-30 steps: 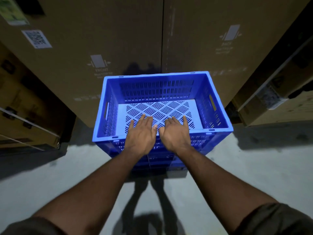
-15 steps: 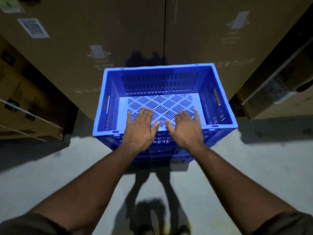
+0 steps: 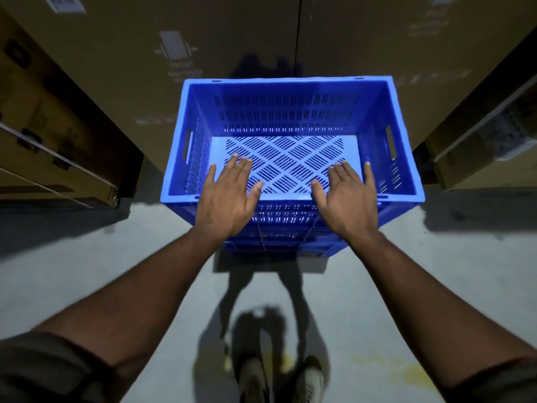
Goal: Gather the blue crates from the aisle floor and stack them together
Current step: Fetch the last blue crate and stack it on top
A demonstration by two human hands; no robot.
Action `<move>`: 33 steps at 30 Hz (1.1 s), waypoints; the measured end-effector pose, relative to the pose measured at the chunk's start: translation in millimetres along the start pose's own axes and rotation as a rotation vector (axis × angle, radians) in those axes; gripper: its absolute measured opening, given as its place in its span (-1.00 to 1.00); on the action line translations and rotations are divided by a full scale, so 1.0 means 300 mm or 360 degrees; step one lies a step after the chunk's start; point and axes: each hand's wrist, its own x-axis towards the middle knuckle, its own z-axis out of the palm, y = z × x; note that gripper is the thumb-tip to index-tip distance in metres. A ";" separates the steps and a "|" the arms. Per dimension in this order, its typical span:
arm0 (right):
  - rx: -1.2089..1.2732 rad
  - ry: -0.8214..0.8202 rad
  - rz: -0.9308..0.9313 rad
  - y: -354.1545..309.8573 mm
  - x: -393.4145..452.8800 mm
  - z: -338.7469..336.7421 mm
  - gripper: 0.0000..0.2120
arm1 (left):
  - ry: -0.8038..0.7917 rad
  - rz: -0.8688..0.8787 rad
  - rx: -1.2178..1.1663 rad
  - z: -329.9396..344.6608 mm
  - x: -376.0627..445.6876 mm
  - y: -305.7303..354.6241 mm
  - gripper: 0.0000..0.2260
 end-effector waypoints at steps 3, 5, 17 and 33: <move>0.0045 -0.0040 -0.0028 -0.004 0.026 -0.004 -0.26 | -0.0053 -0.0031 -0.0018 -0.001 0.020 -0.010 -0.39; 0.0038 -0.0046 -0.0033 -0.001 0.042 -0.007 -0.26 | -0.0068 -0.0053 -0.0005 -0.001 0.035 -0.008 -0.37; 0.0107 -0.0204 -0.0108 0.009 0.016 -0.067 -0.19 | -0.0419 -0.0120 -0.0004 -0.078 0.038 0.013 -0.34; 0.0162 0.0054 -0.0156 0.081 -0.091 -0.012 -0.41 | -0.0096 -0.0093 0.0013 -0.058 -0.077 0.057 -0.57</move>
